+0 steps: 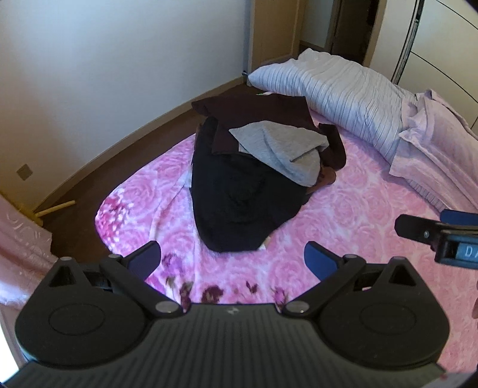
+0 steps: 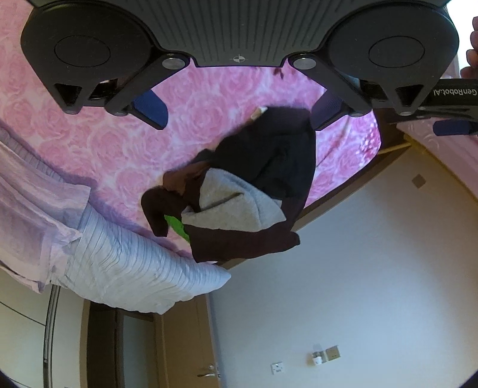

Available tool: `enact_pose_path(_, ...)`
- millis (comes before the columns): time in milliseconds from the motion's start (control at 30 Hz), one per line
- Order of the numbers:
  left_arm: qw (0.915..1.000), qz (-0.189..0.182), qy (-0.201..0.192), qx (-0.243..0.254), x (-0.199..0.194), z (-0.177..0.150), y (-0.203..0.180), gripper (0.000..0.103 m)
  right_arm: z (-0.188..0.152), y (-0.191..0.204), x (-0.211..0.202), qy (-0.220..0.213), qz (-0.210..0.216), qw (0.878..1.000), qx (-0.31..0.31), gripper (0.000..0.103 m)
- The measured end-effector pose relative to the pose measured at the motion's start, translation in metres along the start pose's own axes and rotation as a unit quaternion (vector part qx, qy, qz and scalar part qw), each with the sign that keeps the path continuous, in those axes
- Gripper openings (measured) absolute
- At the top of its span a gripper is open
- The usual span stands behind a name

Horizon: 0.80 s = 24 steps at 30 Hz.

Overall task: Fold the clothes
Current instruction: 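Move both grippers toward the clothes pile on the bed, then grasp the brown-and-grey sweater with both grippers and lift it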

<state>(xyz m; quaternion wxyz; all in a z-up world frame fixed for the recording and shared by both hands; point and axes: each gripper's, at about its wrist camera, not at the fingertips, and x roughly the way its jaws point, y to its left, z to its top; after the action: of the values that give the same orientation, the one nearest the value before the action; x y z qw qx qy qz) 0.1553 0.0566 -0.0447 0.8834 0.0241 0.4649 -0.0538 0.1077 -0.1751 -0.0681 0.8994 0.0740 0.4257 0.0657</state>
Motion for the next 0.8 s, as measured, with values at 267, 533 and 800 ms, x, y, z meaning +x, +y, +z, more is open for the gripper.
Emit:
enact_pose_path(267, 0.9987, -0.039, 0.007, 0.030, 0.081, 0.059, 0.029, 0.097, 0.041, 0.009, 0.079, -0.005, -0.010, 0.999, 0.030, 0.082)
enact_pose_path(533, 0.9969, -0.056, 0.031, 0.045, 0.183, 0.111, 0.045, 0.089, 0.062, -0.001, 0.172, -0.003, -0.035, 0.998, 0.054, 0.077)
enact_pose_path(800, 0.9949, -0.076, 0.050, 0.045, 0.276, 0.153, 0.051, 0.082, 0.081, -0.018, 0.260, 0.010, -0.047, 0.994, 0.095, 0.067)
